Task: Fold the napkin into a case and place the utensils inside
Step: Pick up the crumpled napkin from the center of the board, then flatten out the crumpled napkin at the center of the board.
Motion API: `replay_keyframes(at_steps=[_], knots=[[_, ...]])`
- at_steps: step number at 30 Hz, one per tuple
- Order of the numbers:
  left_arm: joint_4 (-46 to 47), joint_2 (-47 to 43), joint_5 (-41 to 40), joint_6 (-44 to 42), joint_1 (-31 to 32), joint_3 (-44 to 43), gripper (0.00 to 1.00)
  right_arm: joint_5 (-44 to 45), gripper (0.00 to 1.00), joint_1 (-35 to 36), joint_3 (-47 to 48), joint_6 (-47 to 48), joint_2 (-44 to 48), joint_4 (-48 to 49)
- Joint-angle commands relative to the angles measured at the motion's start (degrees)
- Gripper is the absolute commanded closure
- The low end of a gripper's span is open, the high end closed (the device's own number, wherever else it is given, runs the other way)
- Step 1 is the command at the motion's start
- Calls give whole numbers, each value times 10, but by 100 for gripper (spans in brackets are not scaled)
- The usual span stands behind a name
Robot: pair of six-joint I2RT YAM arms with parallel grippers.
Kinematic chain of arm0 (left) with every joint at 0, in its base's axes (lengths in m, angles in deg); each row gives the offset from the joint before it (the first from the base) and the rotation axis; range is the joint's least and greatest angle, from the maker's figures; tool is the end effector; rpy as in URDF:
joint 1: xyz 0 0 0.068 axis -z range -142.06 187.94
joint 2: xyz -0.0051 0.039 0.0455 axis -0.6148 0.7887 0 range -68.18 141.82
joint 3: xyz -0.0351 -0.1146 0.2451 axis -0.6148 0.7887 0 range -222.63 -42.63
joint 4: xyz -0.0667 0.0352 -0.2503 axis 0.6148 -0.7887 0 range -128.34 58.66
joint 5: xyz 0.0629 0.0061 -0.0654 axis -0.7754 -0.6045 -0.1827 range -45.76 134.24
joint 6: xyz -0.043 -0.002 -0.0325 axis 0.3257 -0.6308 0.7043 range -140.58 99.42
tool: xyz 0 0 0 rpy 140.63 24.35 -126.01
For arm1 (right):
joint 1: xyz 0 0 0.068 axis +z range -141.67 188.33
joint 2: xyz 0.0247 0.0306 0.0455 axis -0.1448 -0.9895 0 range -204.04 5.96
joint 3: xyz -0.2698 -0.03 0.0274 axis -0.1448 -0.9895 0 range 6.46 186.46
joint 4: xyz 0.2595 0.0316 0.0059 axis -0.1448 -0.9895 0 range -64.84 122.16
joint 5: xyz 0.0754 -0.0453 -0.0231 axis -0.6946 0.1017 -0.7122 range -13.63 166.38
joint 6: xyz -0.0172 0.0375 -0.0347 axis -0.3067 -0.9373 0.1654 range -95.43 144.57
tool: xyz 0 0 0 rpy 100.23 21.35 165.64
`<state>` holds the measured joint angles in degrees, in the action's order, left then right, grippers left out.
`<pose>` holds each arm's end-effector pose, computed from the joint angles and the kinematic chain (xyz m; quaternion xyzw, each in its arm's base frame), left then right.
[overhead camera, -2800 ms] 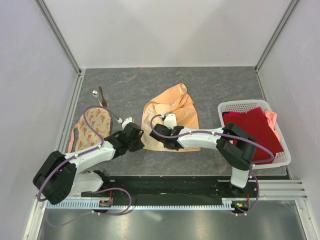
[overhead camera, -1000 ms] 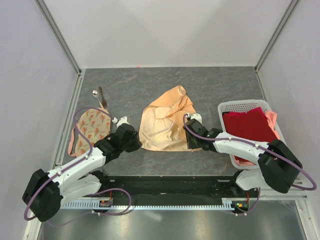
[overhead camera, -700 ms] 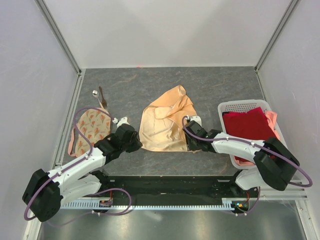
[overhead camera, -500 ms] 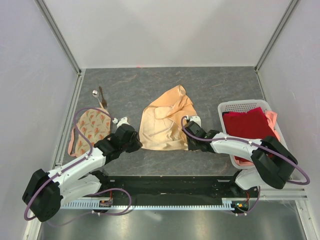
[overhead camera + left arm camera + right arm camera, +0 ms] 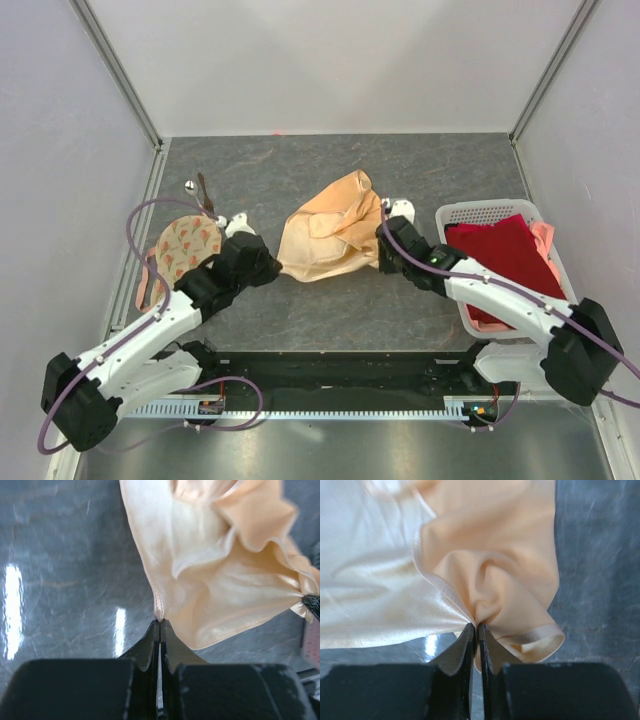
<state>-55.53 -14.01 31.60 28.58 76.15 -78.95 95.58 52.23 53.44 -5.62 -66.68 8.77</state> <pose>0.1602 -0.1162 0.2367 -0.1313 0.8997 -0.2063 0.3616 0.1944 0.1710 0.2322 -0.0524 0.9241 0.0830 0.3693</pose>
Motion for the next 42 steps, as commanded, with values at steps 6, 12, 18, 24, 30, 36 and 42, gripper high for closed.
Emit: replay_keyframes(at_steps=[6, 12, 18, 24, 30, 36, 42], knots=[[-13, -41, -41, -55, -5, -102, 98, -75, 100, -50, 58, 35, 33, 5], [-27, -53, -44, -55, -6, -107, 98, -108, 100, -77, 55, 22, 48, 11], [-53, -91, -79, -91, -7, -191, 98, -102, 100, -95, 120, 36, 152, -16], [-58, -151, -85, -148, -6, -319, 98, -89, 100, -97, 212, 66, 273, -29], [-33, -229, 29, -200, -6, -414, 98, -129, 100, -95, 261, 105, 405, -22], [10, -271, 156, -216, -7, -459, 98, -160, 100, -96, 294, 87, 484, -38], [33, -254, 213, -203, -7, -463, 98, -208, 100, -96, 316, 79, 481, -41]])
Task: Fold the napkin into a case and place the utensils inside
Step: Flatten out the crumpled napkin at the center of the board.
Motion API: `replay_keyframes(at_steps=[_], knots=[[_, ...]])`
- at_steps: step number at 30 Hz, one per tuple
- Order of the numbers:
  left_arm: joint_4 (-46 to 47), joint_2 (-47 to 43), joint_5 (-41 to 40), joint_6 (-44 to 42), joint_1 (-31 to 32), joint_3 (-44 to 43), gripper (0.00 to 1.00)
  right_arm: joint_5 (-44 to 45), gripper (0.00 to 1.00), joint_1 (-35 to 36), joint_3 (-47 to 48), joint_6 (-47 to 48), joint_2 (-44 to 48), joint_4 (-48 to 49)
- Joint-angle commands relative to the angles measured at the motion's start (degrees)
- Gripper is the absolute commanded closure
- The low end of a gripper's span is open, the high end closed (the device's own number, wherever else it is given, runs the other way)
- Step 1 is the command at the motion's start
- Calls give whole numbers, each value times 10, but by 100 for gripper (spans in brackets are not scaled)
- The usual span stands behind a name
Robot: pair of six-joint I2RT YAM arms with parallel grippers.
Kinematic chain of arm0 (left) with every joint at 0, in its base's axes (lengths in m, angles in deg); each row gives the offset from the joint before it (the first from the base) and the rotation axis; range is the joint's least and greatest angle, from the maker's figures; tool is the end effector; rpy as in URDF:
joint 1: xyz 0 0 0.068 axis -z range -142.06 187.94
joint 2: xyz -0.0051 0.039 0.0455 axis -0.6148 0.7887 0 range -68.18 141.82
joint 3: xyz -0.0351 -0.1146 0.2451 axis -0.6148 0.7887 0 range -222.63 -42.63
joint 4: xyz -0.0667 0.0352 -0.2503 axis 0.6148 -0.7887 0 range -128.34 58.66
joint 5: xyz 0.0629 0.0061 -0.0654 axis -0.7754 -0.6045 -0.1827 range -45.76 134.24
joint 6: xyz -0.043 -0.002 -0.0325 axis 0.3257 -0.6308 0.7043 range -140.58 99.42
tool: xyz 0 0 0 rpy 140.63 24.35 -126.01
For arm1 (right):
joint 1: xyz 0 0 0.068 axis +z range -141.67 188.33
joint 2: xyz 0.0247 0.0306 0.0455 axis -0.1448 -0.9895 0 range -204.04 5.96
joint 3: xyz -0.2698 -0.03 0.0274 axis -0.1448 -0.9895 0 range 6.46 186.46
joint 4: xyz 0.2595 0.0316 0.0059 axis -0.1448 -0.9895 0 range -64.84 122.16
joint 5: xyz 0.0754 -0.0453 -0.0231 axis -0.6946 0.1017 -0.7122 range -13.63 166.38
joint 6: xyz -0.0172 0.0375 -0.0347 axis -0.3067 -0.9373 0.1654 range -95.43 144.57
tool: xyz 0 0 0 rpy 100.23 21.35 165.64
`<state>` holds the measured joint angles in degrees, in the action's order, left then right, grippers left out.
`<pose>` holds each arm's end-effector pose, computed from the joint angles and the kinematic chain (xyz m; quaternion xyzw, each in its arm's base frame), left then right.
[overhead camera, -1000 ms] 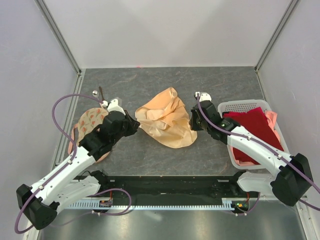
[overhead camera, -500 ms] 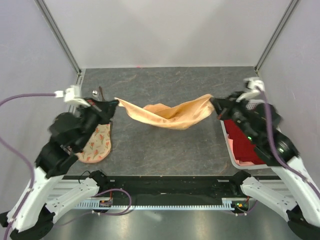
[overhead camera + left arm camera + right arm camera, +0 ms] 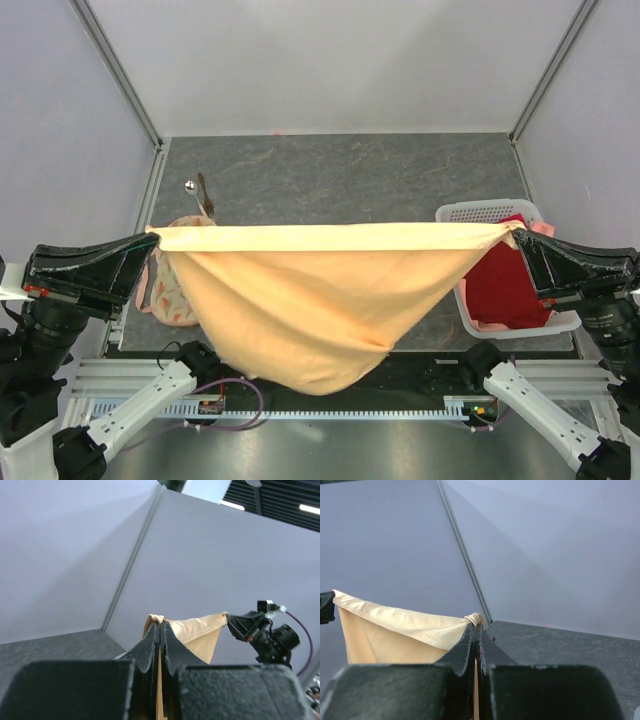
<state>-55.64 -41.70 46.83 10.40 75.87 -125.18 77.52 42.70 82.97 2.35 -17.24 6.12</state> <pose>-0.0295 0.0210 0.5257 0.0491 0.4844 -0.5033 0.7139 -0.0219 -0.0158 0.5001 -0.0466 0.5185 0.4001 0.7542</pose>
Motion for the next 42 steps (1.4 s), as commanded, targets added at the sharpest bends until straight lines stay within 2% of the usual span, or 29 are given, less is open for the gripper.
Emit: replay_keyframes(at_steps=[1, 5, 10, 12, 14, 21, 32, 38, 42], knots=[[35, 37, 62, -20, -4, -3, 98, -15, 100, -2, 23, -2, -17, -16], [27, 92, 45, -23, -4, -18, 98, 56, 100, 0, 15, -6, -64, -23], [-18, 156, -129, -45, -4, -29, 98, 188, 100, 0, -2, 24, -119, -23], [-20, 169, -193, -60, -4, -20, 98, 202, 100, -1, -7, 43, -137, -22], [-12, 173, -210, -70, -4, -6, 98, 206, 100, -1, -16, 64, -144, -19], [9, 143, -186, -73, -4, 41, 98, 175, 100, -1, -65, 122, -109, 3], [13, 80, -91, -88, -4, 46, 98, 99, 100, -1, -65, 147, -40, -10], [23, 88, -88, -91, -4, 48, 98, 146, 100, -1, -61, 136, -40, -9], [23, 128, -159, -82, -4, 53, 98, 247, 100, 0, -67, 125, -78, 4]])
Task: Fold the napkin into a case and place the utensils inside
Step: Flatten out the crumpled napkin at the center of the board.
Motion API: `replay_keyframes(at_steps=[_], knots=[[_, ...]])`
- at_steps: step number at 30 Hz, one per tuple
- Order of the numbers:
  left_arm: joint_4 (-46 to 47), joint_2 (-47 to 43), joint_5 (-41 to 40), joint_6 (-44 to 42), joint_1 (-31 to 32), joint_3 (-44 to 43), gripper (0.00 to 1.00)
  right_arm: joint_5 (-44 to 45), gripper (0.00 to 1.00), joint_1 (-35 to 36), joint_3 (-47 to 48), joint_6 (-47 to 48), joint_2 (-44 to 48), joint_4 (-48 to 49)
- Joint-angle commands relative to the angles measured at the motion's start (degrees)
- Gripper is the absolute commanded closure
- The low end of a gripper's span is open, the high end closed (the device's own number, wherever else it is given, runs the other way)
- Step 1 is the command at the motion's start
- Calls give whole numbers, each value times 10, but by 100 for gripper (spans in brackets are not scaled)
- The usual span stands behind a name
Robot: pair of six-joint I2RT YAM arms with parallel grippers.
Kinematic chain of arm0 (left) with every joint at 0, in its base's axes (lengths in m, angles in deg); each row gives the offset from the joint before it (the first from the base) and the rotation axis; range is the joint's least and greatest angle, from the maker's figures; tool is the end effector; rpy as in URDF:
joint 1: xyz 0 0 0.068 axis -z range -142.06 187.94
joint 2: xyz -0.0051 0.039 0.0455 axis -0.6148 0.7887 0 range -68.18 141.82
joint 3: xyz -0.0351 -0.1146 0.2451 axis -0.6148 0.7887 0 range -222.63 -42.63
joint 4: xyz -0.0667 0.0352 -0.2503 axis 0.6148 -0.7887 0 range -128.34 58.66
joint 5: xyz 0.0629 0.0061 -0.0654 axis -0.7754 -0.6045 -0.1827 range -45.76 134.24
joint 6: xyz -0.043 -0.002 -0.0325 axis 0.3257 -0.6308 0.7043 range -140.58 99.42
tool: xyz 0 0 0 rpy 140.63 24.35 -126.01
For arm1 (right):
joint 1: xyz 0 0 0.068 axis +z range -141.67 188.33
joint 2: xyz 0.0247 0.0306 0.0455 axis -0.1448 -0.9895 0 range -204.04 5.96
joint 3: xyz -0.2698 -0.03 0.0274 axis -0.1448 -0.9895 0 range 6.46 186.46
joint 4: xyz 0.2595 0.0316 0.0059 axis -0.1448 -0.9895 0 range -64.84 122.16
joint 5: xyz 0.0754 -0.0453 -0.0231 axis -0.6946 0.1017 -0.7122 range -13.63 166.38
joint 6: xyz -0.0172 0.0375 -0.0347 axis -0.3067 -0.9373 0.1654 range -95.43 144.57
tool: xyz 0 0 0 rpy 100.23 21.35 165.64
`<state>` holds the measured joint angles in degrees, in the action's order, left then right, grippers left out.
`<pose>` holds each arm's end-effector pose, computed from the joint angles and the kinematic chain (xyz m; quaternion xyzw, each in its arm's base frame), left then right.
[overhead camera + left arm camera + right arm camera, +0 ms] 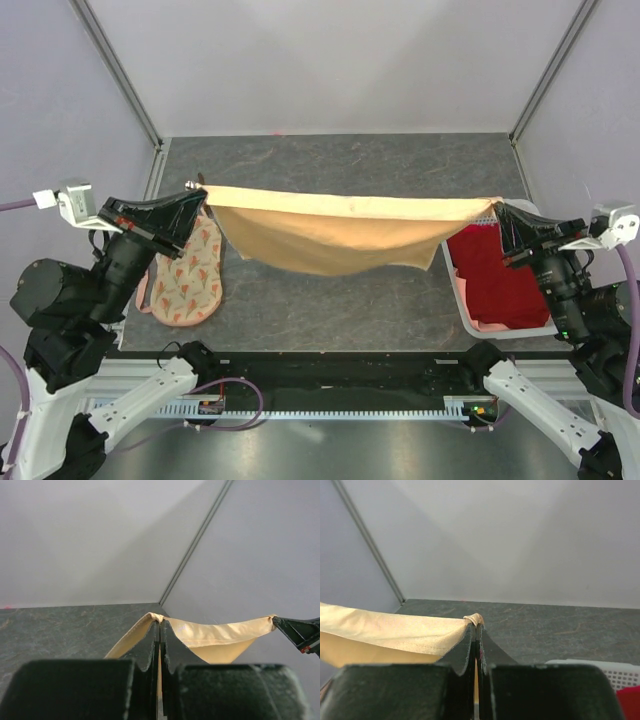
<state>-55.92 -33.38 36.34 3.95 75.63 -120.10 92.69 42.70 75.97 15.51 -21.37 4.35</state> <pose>0.0398 -0.0246 0.5083 0.0116 0.5883 -0.3827 0.7123 0.0316 0.0096 0.4706 -0.0236 0.6168 0.2085 0.7586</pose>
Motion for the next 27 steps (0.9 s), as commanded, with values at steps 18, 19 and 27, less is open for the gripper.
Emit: replay_keyframes(at_steps=[18, 19, 27], knots=[[35, 453, -122, 140, -217, 38, 98, 189, 100, -90, -42, -58, -501, 265], [93, 465, -107, 133, -224, 47, 98, 154, 100, -111, -39, -60, -525, 275], [219, 678, -7, 119, -274, -12, 98, 68, 98, -145, 76, -39, -775, 386]])
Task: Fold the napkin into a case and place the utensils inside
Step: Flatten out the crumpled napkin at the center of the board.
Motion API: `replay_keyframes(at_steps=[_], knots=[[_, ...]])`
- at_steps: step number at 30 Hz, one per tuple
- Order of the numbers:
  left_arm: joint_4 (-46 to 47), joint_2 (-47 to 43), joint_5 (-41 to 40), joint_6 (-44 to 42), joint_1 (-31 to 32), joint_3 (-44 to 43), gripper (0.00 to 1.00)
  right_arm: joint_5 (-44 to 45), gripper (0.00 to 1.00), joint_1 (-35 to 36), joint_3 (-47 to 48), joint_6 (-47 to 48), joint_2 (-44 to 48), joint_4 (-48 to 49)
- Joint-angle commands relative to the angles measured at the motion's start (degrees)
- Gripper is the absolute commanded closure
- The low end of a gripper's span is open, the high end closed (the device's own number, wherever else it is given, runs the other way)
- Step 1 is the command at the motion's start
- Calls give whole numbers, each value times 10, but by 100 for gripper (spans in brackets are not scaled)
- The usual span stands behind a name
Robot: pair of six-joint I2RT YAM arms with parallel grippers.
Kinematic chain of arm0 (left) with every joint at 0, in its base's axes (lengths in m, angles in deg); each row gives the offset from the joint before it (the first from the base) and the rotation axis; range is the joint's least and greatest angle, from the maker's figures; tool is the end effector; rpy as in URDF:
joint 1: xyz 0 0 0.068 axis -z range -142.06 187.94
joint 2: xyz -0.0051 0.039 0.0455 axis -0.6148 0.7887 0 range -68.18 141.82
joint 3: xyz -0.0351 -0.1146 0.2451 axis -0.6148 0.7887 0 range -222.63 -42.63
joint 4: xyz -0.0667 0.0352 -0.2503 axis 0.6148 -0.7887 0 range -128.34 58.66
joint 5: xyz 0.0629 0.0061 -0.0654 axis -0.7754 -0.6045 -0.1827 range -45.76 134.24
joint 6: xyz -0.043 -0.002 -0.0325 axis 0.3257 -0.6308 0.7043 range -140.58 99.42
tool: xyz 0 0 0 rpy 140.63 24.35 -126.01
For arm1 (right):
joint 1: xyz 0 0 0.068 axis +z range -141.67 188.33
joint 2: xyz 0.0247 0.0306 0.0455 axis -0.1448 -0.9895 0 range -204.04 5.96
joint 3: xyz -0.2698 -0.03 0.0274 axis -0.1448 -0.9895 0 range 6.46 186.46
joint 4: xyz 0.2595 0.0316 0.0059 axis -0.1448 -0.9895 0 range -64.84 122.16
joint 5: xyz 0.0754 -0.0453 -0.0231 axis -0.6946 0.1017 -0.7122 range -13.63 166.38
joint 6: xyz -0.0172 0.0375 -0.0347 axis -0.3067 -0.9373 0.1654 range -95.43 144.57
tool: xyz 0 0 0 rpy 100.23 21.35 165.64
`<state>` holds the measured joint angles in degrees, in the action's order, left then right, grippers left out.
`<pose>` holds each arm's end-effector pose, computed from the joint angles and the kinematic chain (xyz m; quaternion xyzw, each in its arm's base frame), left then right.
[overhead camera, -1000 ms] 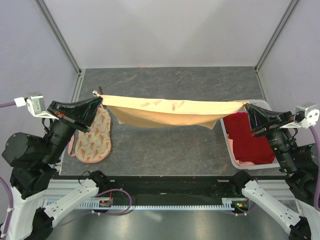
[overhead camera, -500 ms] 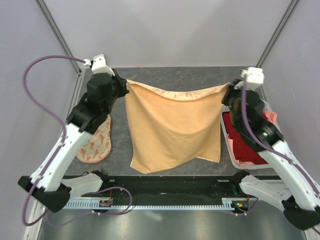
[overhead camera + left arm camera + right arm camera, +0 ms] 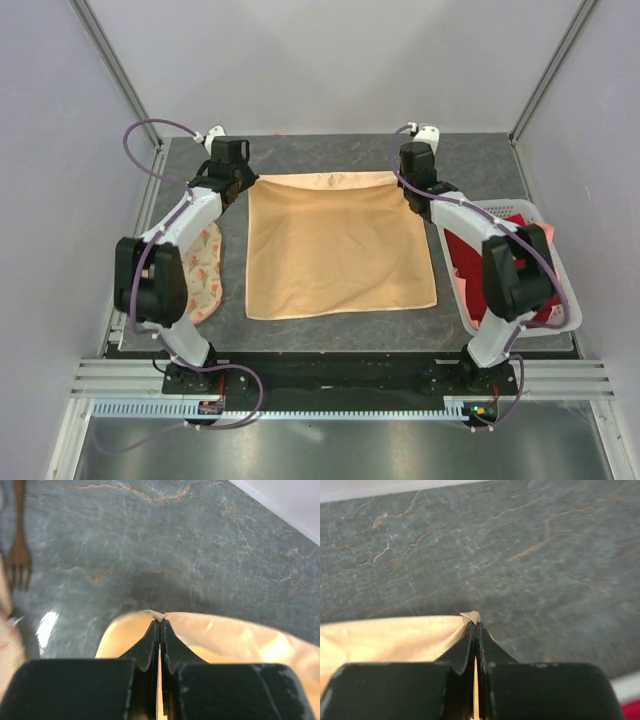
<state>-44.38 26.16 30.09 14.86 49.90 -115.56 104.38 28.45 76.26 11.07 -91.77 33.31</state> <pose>0.3730 -0.0701 0.2818 -0.2349 0.8480 -0.0861 0.4673 0.3759 0.1200 0.2659 0.0789 0.8323 -0.0502 0.5463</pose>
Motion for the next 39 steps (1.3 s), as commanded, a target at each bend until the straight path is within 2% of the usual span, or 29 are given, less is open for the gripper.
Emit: replay_keyframes(at_steps=[1, 2, 4, 5, 7, 8, 10, 11, 13, 17, 21, 22, 25, 26, 32, 35, 39], knots=[[124, 99, 68, -5, -19, -63, 98, -52, 93, -5, 82, 7, -89, 109], [158, 116, 66, -12, -23, -73, 98, -51, 83, -7, 96, 10, -124, 112], [166, 166, 63, -33, -30, -99, 98, -53, 74, -14, 149, 12, -156, 105], [161, 182, 65, -35, -40, -142, 98, -58, 65, -17, 170, 12, -169, 92], [87, 223, 87, -29, -51, -201, 91, -63, 56, -23, 268, 19, -206, -4], [51, 233, 85, -27, -58, -260, 81, -53, 47, -23, 299, 21, -224, -44], [-46, 248, 77, -27, -62, -312, 64, -37, 31, -27, 357, 29, -231, -129], [-77, 249, 78, -24, -63, -355, 62, -31, 27, -26, 369, 34, -227, -157], [-131, 236, 89, -13, -63, -364, 62, -41, 24, -26, 340, 33, -202, -186], [-130, 138, 82, 18, -63, -247, 57, -31, 11, -26, 245, -1, -121, -205], [-103, 72, 140, 47, -53, -136, 60, -69, 9, -25, 165, -28, -87, -214], [-87, 61, 182, 52, -46, -111, 62, -78, 9, -25, 156, -30, -86, -209], [-41, 27, 216, 71, -5, -18, 66, -95, 10, -24, 150, -40, -101, -203], [-11, 19, 221, 74, 26, 27, 67, -99, 12, -21, 151, -49, -110, -202], [40, -4, 230, 102, 142, 145, 73, -67, 18, 8, 175, -49, -166, -175], [56, -8, 225, 106, 170, 188, 79, -49, 19, 17, 197, -50, -198, -175], [77, -3, 235, 118, 171, 234, 84, -41, 20, 19, 223, -67, -234, -169]])
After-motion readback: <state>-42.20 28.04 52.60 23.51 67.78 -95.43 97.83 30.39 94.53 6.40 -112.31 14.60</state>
